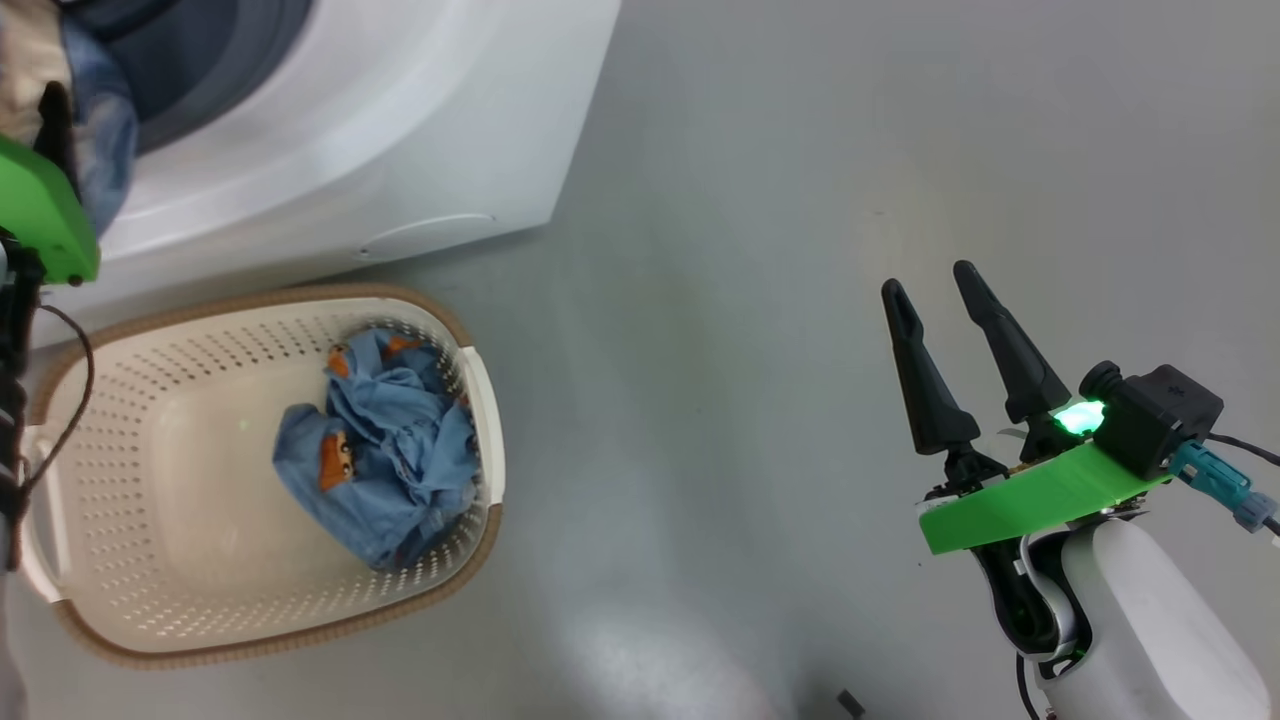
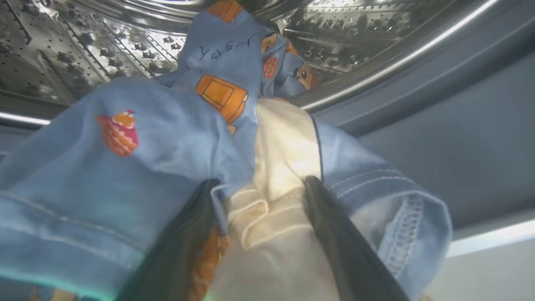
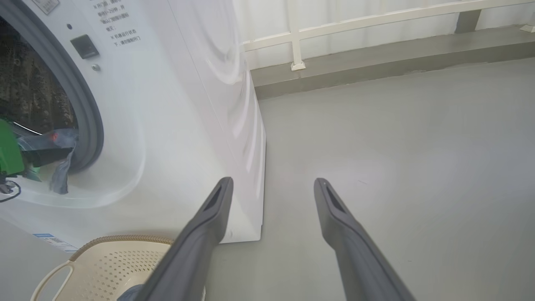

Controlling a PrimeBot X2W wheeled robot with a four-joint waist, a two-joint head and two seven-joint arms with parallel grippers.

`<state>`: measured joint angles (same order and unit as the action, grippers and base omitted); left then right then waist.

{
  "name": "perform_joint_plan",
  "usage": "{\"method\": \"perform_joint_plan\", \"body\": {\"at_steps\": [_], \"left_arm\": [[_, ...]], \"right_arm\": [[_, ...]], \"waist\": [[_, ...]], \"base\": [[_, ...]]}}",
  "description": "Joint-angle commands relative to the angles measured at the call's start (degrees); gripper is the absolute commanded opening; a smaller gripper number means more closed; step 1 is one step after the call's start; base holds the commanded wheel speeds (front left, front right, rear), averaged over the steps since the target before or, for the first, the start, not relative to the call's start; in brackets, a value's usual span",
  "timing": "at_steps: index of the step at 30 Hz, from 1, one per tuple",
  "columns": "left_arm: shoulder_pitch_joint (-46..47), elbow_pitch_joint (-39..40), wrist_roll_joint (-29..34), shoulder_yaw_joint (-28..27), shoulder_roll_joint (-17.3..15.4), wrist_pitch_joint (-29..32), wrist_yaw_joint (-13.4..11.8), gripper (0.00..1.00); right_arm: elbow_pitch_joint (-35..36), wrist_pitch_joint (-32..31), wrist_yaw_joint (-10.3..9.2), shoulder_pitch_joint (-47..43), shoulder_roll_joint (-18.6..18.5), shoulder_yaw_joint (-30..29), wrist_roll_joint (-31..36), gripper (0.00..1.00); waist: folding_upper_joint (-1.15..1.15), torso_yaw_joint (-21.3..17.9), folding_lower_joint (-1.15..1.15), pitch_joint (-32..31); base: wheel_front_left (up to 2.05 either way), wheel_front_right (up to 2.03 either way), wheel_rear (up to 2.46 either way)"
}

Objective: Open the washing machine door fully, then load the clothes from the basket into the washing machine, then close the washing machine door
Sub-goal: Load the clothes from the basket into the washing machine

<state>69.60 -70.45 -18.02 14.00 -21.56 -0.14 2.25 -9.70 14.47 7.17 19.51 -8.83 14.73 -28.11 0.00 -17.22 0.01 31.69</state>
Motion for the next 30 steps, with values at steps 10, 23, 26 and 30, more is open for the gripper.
{"method": "perform_joint_plan", "body": {"at_steps": [10, 23, 26, 30], "left_arm": [[4.2, -2.3, 2.1, 2.2, -2.3, 9.9, -3.3, 0.4], [6.0, -0.4, 2.3, 4.1, -1.4, 2.5, -1.3, 0.0], [7.4, 1.1, 2.0, 4.1, -0.9, -1.3, -0.8, 0.0], [9.0, 2.4, 1.7, 4.1, -1.4, -6.2, 0.5, 0.0]], "right_arm": [[1.0, 0.5, 0.32, 0.1, 0.0, 1.1, 1.0, 1.0], [0.8, 0.5, 0.32, 0.0, -0.4, 1.0, 1.1, 1.0], [1.0, 0.5, 0.32, 0.1, -0.4, 1.0, 1.1, 1.0], [1.3, 0.5, 0.32, 0.1, -0.3, 1.6, 1.1, 1.0]], "waist": [[0.0, -0.3, -0.01, 0.6], [0.0, 0.9, -0.01, 0.4], [0.0, 1.3, -0.01, 0.6], [0.0, 0.8, -0.01, 1.6]], "base": [[0.0, 0.0, 0.0], [0.0, 0.0, 0.0], [0.0, 0.0, 0.0], [0.0, 0.0, 0.0]]}}
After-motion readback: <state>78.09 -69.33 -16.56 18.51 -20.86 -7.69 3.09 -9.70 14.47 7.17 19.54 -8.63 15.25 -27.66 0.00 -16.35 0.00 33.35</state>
